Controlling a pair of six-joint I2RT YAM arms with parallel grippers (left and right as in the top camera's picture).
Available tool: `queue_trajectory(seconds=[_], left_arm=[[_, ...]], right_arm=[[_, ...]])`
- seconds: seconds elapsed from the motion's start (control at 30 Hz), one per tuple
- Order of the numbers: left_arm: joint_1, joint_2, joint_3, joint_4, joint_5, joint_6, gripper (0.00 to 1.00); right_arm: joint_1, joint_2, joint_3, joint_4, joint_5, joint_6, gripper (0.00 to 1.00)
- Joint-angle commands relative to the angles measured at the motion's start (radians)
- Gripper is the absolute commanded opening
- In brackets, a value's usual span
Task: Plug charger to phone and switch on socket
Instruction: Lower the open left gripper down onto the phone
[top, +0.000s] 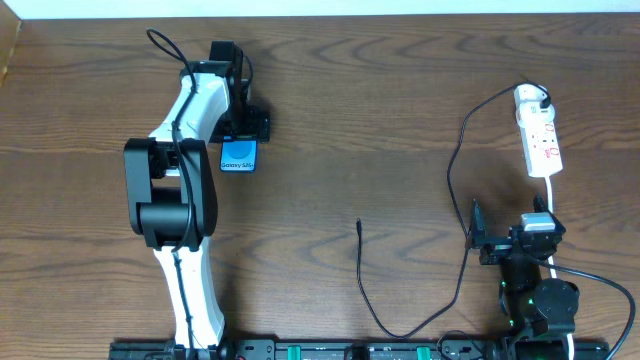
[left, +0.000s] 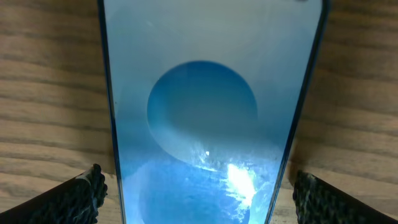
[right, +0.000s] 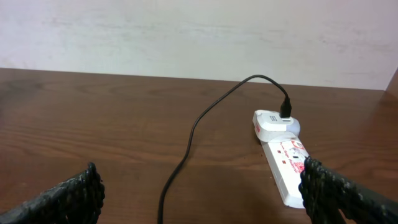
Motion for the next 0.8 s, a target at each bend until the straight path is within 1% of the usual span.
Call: queue_trajectory(seconds=[0.0,0.13,0.57,0.77], left_arm=[[-0.001,0.002,-0.005,-0.01,-0.006,0.009,0.98],[-0.001,0.002,-0.005,-0.018,-0.041,0.009,0.98],[-0.002,0.007,-0.005,-0.015,-0.032,0.011,0.98],[-0.002,0.043,-0.005,-0.025,-0.008,0.021,0.98]], right_arm=[[0.005,-0.003,-0.002,-0.004,0.004,-0.012,0.99],[0.005,-0.003,-0.002,-0.005,0.005,-0.012,0.99],[0.005,-0.003,-0.002,-0.005,0.005,-0.012,0.99],[0.005,-0.003,-0.002,-0.005,0.004,-0.012,0.99]])
